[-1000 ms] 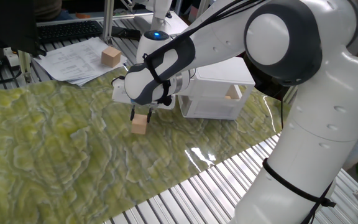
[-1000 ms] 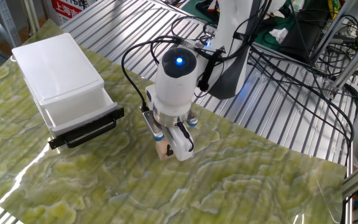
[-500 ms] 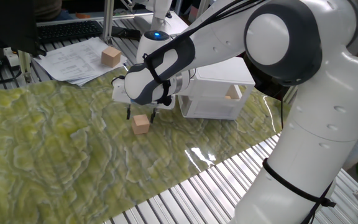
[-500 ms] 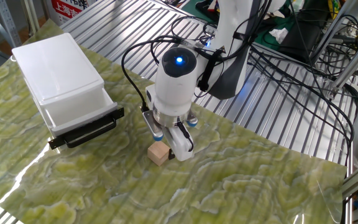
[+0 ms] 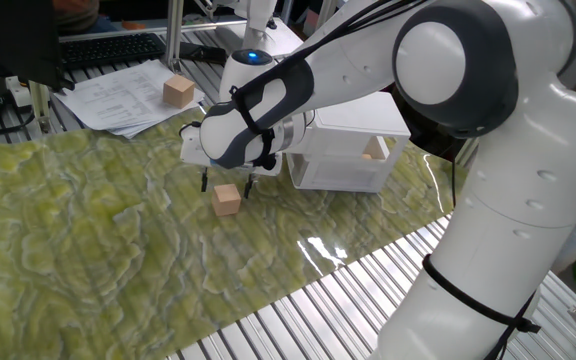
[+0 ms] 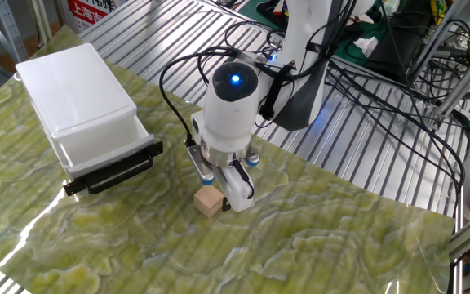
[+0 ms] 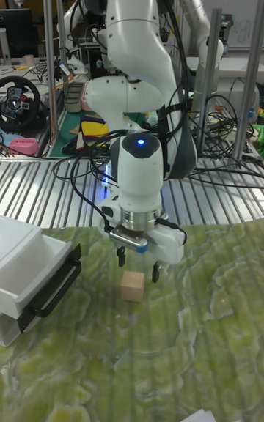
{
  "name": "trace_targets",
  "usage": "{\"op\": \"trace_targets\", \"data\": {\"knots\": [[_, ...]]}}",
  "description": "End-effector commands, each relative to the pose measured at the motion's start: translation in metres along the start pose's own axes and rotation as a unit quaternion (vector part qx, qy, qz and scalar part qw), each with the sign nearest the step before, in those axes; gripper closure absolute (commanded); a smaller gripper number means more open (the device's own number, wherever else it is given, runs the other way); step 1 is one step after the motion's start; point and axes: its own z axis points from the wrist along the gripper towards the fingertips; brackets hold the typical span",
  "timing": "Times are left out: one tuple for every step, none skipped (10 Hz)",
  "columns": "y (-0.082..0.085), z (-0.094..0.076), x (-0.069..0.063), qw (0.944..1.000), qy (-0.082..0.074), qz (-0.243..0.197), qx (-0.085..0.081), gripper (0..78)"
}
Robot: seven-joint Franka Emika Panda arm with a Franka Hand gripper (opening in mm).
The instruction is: Take something out of a drawer
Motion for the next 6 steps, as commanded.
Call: {"op": "trace_targets", "data": {"knots": [[-0.0061,-0.014,-0.0005,0.9997,0.002,-0.025,-0.009,0.1],[-0.0075,-0.016,-0.0004,0.9996,0.002,-0.026,-0.008,0.1],[-0.0082,-0.0169,-0.0004,0.9996,0.002,-0.027,-0.008,0.1],[-0.01,-0.0194,-0.0002,0.9996,0.002,-0.028,-0.008,0.1],[-0.0101,-0.0196,-0.0002,0.9996,0.001,-0.028,-0.009,0.1],[-0.0102,-0.0197,-0.0003,0.9995,0.001,-0.03,-0.009,0.1]]}}
